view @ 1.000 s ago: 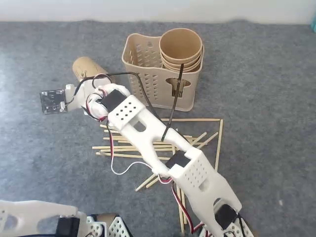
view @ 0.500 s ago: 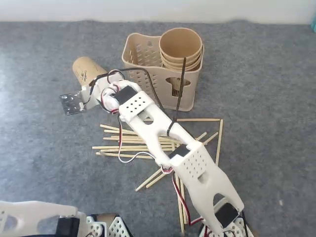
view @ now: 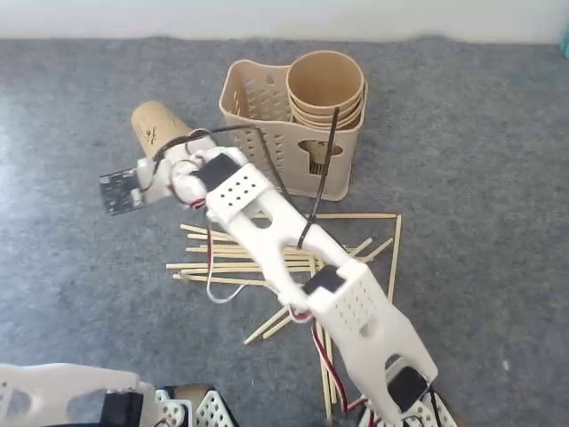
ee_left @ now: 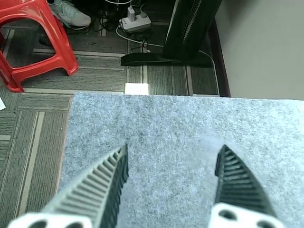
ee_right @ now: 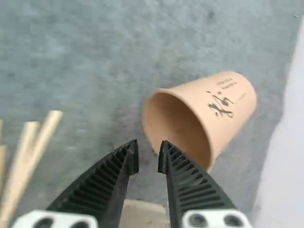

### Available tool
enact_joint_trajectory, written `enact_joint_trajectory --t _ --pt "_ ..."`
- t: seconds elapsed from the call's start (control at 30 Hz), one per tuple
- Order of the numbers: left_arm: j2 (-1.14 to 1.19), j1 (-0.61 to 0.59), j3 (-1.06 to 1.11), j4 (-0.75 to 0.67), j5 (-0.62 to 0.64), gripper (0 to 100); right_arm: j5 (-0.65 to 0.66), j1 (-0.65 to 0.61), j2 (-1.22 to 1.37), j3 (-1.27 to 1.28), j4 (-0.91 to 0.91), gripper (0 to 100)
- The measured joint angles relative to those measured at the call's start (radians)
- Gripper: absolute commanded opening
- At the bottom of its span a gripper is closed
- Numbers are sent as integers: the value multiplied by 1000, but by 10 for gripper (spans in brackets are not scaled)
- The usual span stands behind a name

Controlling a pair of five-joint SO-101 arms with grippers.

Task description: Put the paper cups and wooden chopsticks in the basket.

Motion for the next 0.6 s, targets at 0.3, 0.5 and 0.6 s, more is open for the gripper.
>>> enact_joint_trajectory --t 0.3,0.5,0.6 --pt "-5 181 -18 242 -2 279 -160 -74 -379 -68 545 20" --pt "-117 322 -18 388 -2 279 -290 -75 -611 -72 724 6" --pt "-190 391 -20 460 -2 279 -384 -54 -736 -37 727 7"
